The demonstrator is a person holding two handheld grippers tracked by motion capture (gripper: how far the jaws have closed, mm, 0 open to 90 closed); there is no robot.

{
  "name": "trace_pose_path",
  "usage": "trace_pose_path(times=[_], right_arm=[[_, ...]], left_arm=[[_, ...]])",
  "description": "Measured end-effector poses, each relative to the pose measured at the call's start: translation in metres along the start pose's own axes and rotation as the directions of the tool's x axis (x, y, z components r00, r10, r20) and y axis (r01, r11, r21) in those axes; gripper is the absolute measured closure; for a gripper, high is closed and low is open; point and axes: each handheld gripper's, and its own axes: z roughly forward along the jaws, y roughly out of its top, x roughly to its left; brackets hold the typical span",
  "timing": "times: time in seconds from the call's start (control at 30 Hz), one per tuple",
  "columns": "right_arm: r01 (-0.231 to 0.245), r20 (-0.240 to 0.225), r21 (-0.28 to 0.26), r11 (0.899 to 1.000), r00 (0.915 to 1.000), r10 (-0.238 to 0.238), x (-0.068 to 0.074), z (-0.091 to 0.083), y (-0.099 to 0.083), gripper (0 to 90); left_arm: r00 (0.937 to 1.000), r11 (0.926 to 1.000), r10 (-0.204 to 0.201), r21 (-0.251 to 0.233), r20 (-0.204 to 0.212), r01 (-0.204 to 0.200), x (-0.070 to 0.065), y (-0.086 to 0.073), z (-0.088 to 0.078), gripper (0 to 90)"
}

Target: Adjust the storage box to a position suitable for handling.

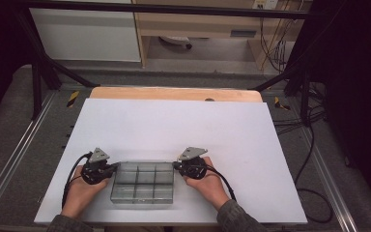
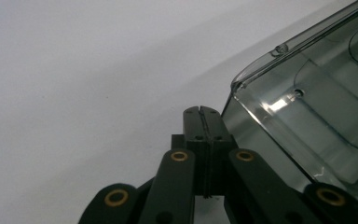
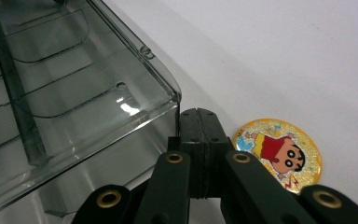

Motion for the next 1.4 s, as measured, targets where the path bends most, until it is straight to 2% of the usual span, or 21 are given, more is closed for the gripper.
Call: trace_pose_path(times=[0.3, 0.4, 0.6, 0.7, 0.8, 0.87, 0.93, 0.97, 1.0, 1.07, 1.1, 1.2, 1.3, 1.4], right_arm=[[0.000, -0.003, -0.002, 1.000, 1.0000, 0.000, -0.001, 0.000, 0.000, 90.0], [0.001, 0.011, -0.012, 1.000, 0.9999, -0.001, 0.000, -0.001, -0.001, 90.0], [-0.029, 0.045, -0.070, 0.997, 0.9985, 0.032, -0.007, -0.017, -0.002, 90.0], [-0.048, 0.046, -0.115, 0.992, 0.9975, 0.054, -0.009, -0.027, -0.002, 90.0], [-0.072, 0.047, -0.156, 0.985, 0.9956, 0.081, -0.009, -0.038, -0.003, 87.0], [-0.093, 0.051, -0.180, 0.979, 0.9934, 0.103, -0.010, -0.045, -0.002, 82.6], [-0.108, 0.048, -0.214, 0.971, 0.9915, 0.120, -0.010, -0.053, 0.001, 77.1], [-0.119, 0.046, -0.227, 0.967, 0.9902, 0.132, -0.010, -0.057, 0.003, 72.9], [-0.132, 0.043, -0.241, 0.962, 0.9882, 0.147, -0.011, -0.061, 0.005, 68.1], [-0.160, 0.046, -0.261, 0.952, 0.9829, 0.178, -0.011, -0.067, 0.008, 58.0], [-0.164, 0.053, -0.270, 0.949, 0.9814, 0.185, -0.012, -0.069, 0.010, 51.6], [-0.178, 0.054, -0.317, 0.931, 0.9773, 0.205, -0.012, -0.074, 0.014, 35.6], [-0.154, 0.082, -0.335, 0.930, 0.9780, 0.192, -0.009, -0.077, 0.018, 25.2], [-0.128, 0.114, -0.330, 0.935, 0.9781, 0.174, -0.005, -0.077, 0.021, 15.1]], left_arm=[[1.0000, 1.0000, 0.002, 0.003, 0.006, -0.002, 0.001, 0.001, 0.000, 90.0], [0.9999, 1.0000, 0.005, 0.004, -0.009, -0.005, 0.001, 0.001, -0.001, 90.0], [0.9995, 0.9996, -0.010, -0.026, -0.028, 0.010, 0.008, 0.001, -0.008, 90.0], [0.9990, 0.9991, -0.015, -0.041, -0.042, 0.013, 0.011, 0.001, -0.013, 90.0], [0.9971, 0.9966, -0.038, -0.075, -0.066, 0.033, 0.013, 0.002, -0.020, 90.0], [0.9957, 0.9944, -0.050, -0.097, -0.078, 0.043, 0.013, 0.002, -0.025, 89.7], [0.9931, 0.9900, -0.069, -0.129, -0.095, 0.056, 0.014, 0.002, -0.031, 81.7], [0.9927, 0.9871, -0.081, -0.145, -0.089, 0.068, 0.015, 0.000, -0.033, 79.6], [0.9918, 0.9838, -0.095, -0.161, -0.086, 0.080, 0.015, -0.001, -0.035, 77.6], [0.9908, 0.9821, -0.096, -0.171, -0.095, 0.079, 0.013, -0.002, -0.038, 70.2], [0.9899, 0.9805, -0.101, -0.178, -0.099, 0.082, 0.012, -0.002, -0.039, 66.1], [0.9871, 0.9737, -0.119, -0.207, -0.107, 0.095, 0.009, 0.000, -0.042, 52.3], [0.9881, 0.9672, -0.115, -0.238, -0.103, 0.088, 0.006, 0.001, -0.043, 41.2], [0.9892, 0.9624, -0.117, -0.256, -0.088, 0.091, 0.004, 0.001, -0.043, 31.7]])
